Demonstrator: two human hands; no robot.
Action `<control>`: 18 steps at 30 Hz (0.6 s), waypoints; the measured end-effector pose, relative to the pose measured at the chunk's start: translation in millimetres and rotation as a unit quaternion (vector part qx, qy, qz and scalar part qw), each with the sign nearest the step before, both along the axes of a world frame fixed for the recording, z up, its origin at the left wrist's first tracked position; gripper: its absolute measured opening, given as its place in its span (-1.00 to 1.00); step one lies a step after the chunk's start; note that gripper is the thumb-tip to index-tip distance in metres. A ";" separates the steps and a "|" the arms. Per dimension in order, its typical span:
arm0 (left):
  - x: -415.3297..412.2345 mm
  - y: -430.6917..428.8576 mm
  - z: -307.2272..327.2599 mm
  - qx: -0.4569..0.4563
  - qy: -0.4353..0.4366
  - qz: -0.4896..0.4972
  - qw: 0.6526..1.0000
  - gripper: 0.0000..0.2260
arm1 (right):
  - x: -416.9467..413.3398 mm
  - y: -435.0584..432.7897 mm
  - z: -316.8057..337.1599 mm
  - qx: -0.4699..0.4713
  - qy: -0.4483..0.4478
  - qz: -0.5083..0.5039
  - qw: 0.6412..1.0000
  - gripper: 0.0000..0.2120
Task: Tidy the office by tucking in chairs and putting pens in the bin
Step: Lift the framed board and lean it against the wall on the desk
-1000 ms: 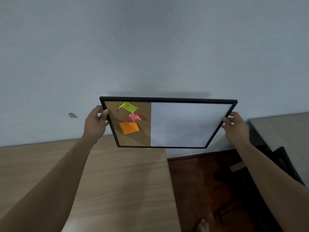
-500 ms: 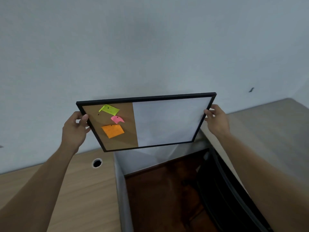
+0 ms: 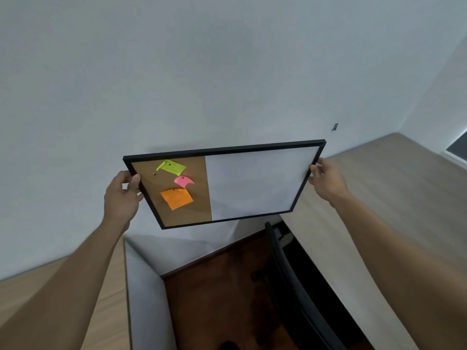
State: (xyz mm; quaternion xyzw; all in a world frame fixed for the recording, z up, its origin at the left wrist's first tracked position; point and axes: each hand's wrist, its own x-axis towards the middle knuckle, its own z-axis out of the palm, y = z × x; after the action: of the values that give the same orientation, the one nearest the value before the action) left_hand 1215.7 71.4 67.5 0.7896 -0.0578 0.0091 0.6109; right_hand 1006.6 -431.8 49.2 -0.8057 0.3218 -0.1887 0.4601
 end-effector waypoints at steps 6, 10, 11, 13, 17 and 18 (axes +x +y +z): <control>20.5 -72.5 -32.5 0.004 0.031 -0.014 0.999 -0.80 | 1.1 -69.2 -37.8 0.028 0.033 -0.003 0.999 -0.70; 38.6 -125.5 -53.6 -0.008 0.052 -0.026 0.998 -0.75 | 8.7 -95.9 -42.0 0.027 0.065 -0.037 0.997 -0.59; 44.3 -137.5 -59.4 -0.014 0.059 -0.029 0.998 -0.75 | 13.2 -102.4 -42.0 0.022 0.072 -0.044 0.996 -0.59; 56.6 -159.3 -72.2 -0.027 0.076 -0.031 0.996 -0.74 | 24.5 -119.4 -46.9 0.023 0.091 -0.055 0.994 -0.58; 77.2 -196.2 -97.0 -0.058 0.112 -0.025 0.992 -0.72 | 55.8 -156.0 -61.0 0.028 0.110 -0.060 0.992 -0.57; 81.7 -204.5 -102.1 -0.067 0.122 -0.021 0.990 -0.69 | 64.8 -164.3 -63.5 0.026 0.115 -0.063 0.991 -0.57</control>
State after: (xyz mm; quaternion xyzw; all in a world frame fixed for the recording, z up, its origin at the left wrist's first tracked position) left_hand 1297.4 -133.1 -34.6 0.7408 0.0012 -0.0968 0.6647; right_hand 1071.4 -596.1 -14.3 -0.7882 0.4270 -0.1150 0.4279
